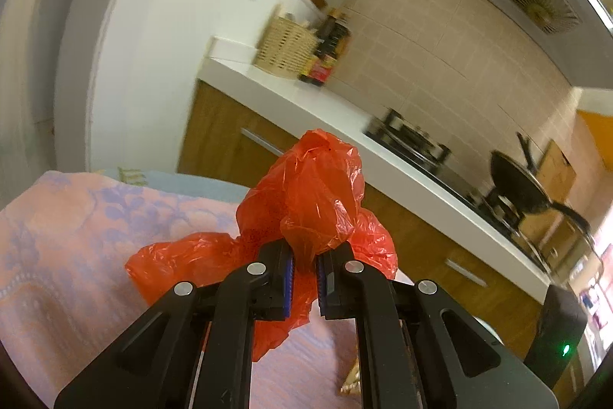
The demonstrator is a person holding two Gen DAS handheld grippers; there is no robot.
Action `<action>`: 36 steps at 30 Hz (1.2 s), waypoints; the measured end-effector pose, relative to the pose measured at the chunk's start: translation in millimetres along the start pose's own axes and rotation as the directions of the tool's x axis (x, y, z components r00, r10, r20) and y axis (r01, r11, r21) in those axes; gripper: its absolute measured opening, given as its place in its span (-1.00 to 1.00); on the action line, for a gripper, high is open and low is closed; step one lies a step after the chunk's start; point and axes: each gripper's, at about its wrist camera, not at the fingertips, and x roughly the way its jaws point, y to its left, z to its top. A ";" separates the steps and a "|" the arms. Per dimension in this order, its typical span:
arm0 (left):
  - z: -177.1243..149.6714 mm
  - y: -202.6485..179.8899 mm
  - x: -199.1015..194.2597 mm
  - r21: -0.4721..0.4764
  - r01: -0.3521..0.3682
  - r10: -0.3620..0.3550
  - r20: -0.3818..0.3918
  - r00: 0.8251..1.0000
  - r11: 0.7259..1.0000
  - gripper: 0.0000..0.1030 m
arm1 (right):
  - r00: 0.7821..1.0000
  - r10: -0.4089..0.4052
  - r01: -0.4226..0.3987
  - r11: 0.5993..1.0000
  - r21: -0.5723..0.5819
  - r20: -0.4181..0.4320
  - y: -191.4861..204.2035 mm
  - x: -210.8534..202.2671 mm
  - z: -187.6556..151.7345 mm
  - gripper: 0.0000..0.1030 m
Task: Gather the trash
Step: 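Drop the red bag from the left tool into the basket while the right tool drops the snack bag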
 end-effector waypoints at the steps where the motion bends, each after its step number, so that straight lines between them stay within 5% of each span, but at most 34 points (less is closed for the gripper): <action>1: -3.5 -8.7 -3.9 0.015 0.017 -0.016 -0.008 1.000 1.000 -0.86 | 1.000 -0.009 0.008 1.000 0.013 0.016 -5.5 -9.1 -1.1 -0.92; 7: -18.0 -66.2 -12.8 0.048 0.160 -0.156 -0.092 0.984 0.986 -0.86 | 0.988 -0.103 0.088 0.987 0.135 0.112 -68.1 -77.2 -1.1 -0.92; 12: -35.8 -138.7 -13.2 0.146 0.256 -0.239 -0.124 0.963 0.956 -0.86 | 0.949 -0.265 0.230 0.952 0.199 0.171 -136.9 -148.0 -9.0 -0.92; 20: -88.7 -250.7 21.3 0.231 0.394 -0.337 -0.251 0.908 0.890 -0.86 | 0.908 -0.406 0.343 0.863 0.370 0.106 -232.0 -201.3 -50.1 -0.92; 32: -169.4 -338.3 89.5 0.290 0.454 -0.314 -0.422 0.851 0.843 -0.86 | 0.903 -0.425 0.398 0.765 0.507 -0.067 -316.2 -197.6 -102.5 -0.92; 36: -188.8 -350.9 110.9 0.311 0.462 -0.283 -0.479 0.831 0.830 -0.82 | 0.926 -0.345 0.368 0.732 0.574 -0.154 -342.8 -179.6 -116.8 -0.92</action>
